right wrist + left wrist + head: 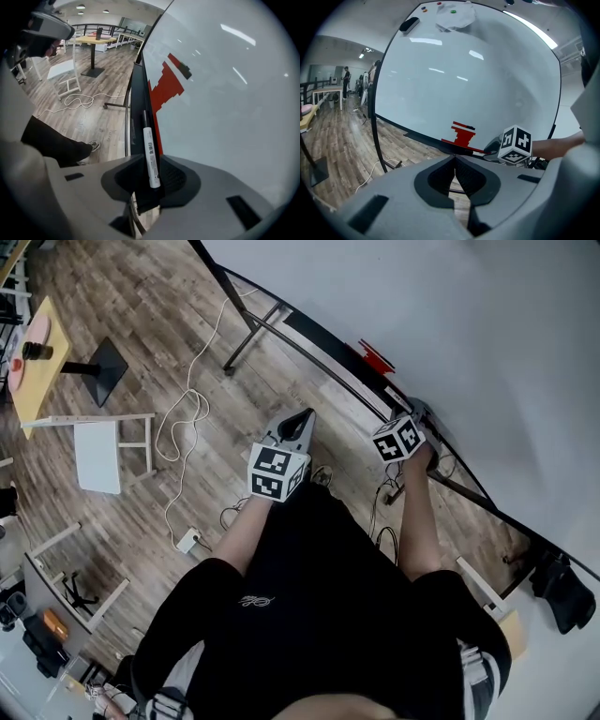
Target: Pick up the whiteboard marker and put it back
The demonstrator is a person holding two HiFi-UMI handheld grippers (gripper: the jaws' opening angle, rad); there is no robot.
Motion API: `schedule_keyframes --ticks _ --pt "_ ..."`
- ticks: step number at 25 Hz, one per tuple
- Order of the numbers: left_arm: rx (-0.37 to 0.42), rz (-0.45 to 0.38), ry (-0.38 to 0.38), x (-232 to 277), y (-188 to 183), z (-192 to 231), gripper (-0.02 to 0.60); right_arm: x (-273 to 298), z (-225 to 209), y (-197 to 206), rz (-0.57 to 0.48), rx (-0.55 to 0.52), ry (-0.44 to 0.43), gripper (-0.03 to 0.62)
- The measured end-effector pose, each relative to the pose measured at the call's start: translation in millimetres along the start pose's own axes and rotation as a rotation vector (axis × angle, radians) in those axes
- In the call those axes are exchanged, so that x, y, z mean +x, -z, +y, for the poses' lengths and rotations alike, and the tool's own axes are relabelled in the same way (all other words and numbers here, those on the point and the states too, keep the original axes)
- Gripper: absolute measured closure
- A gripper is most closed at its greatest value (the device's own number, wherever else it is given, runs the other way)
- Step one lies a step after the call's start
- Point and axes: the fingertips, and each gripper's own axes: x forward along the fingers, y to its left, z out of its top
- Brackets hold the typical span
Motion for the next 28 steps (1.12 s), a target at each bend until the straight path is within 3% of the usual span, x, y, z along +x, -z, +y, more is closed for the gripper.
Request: schedule_keyframes --ticks 13,28 --pt "0.001 -0.010 -0.024 -20 -4 2 0.574 0 4 -5 -0.006 -0.022 0.006 0.536" --pt "0.074 -0.025 0.061 -20 -6 -48 0.574 -66 -5 -7 -0.247 0.135 0.126 0.540"
